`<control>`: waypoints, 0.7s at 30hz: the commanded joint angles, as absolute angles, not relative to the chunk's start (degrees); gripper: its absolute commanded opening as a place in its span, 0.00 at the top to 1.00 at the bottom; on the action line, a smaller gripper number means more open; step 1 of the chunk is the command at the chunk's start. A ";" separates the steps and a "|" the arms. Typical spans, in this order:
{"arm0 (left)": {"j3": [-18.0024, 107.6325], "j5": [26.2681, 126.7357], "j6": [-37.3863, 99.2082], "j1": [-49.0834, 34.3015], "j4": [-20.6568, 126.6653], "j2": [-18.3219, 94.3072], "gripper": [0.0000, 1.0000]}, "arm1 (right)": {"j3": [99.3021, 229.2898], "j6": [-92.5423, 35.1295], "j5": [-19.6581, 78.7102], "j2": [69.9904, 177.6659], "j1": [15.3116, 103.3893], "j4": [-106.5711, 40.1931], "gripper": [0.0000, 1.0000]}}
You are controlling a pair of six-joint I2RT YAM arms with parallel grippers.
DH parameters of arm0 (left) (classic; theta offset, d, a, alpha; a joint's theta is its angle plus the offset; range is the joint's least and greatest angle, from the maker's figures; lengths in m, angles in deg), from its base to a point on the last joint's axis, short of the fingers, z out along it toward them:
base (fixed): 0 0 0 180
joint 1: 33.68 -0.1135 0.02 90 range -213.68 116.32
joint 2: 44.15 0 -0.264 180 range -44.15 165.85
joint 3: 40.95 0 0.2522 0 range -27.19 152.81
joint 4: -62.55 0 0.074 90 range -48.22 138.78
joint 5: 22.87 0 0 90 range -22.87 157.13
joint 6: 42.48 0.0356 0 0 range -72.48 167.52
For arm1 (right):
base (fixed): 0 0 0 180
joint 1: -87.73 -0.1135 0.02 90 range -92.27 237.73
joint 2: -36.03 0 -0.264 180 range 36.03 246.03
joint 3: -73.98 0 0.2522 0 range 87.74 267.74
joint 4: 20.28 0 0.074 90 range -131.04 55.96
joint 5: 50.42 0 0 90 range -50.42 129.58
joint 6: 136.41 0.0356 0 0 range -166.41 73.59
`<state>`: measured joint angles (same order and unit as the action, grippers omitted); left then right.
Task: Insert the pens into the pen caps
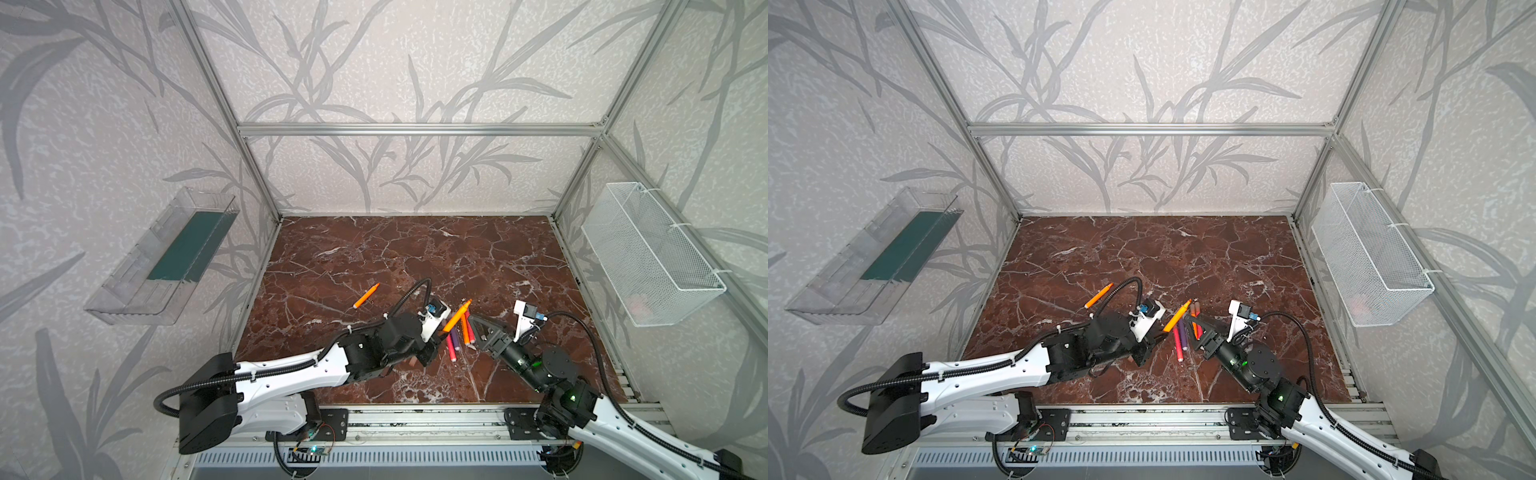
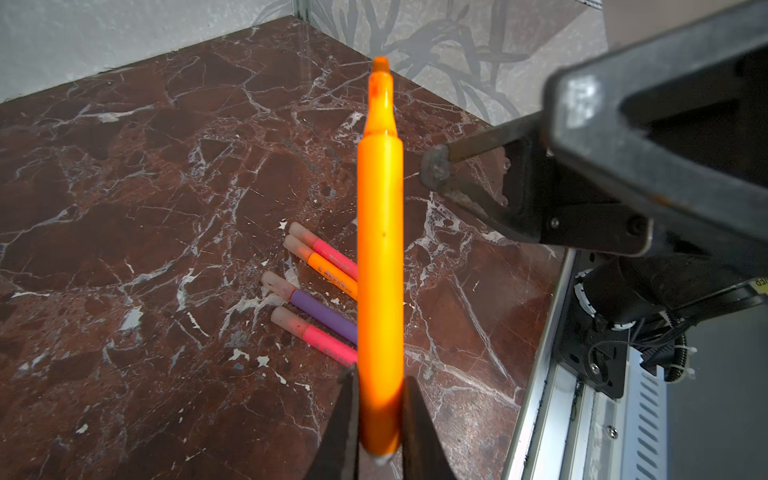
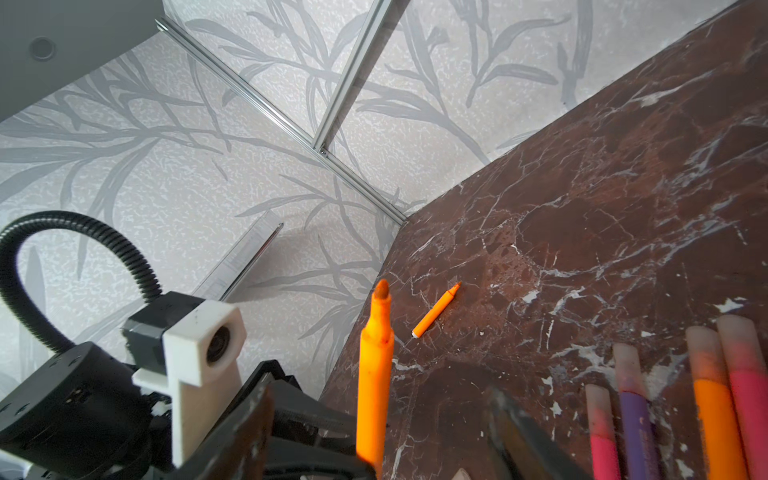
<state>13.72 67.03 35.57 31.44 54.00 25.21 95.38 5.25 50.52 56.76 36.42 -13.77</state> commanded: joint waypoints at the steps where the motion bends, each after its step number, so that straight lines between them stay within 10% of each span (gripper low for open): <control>1: 16.17 67.15 38.06 32.64 55.19 26.03 1.00 | 98.60 4.92 51.80 59.76 36.58 -15.23 0.23; 13: 18.77 64.94 41.19 35.84 52.39 28.80 1.00 | 102.92 5.44 51.18 71.79 36.58 -12.22 0.68; 21: 19.73 64.54 41.58 36.39 52.34 31.17 1.00 | 102.60 5.02 52.32 69.38 36.59 -14.53 0.65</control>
<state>17.89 65.57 39.97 36.10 52.69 30.76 101.28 5.80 51.20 71.03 36.42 -13.75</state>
